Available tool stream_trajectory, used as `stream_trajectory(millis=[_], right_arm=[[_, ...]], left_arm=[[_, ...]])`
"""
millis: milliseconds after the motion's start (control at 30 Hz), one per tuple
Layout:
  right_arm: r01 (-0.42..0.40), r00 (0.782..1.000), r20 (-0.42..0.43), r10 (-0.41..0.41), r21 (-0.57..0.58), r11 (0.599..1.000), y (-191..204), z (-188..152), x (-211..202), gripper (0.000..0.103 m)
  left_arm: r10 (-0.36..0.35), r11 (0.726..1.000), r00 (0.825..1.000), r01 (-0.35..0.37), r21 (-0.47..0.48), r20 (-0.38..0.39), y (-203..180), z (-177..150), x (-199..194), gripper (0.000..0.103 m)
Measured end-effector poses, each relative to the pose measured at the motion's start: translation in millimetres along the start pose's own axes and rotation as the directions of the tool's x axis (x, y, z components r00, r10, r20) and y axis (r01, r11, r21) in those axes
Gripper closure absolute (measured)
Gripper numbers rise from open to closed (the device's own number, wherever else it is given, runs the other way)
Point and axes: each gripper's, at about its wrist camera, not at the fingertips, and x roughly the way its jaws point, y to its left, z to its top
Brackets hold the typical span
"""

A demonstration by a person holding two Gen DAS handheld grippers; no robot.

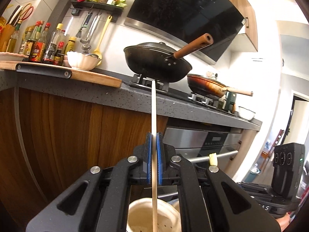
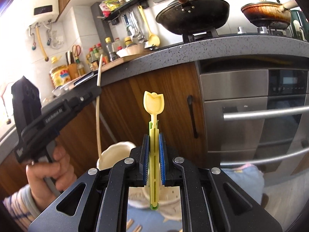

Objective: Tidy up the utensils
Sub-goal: 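Lift the chopstick with the left tool while the right tool lifts the yellow spoon toward the pot, then lower chopstick into larger pot with left tool while right tool drops spoon in smaller pot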

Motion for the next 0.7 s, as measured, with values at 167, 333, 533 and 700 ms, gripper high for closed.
stream_trajectory(millis=[167,333,533,700], right_arm=[[0.034,0.999,0.026,-0.034,0.017,0.999,-4,-7,18,0.092],[0.076,0.997,0.008,-0.075,-0.009,0.997,-3,-23,28,0.092],[0.107,0.993,-0.040,-0.110,-0.067,0.992,5,-44,25,0.092],[0.133,0.984,-0.103,-0.144,-0.100,0.986,9,-51,30,0.092]], left_arm=[[0.017,1.000,0.999,-0.017,0.022,-0.031,-1,-25,10,0.098],[0.026,0.997,0.997,-0.020,0.077,-0.071,-6,-51,1,0.098],[0.037,0.992,0.991,-0.021,0.126,-0.129,-9,-68,-12,0.098],[0.063,0.988,0.978,-0.033,0.148,-0.199,-8,-72,-9,0.098]])
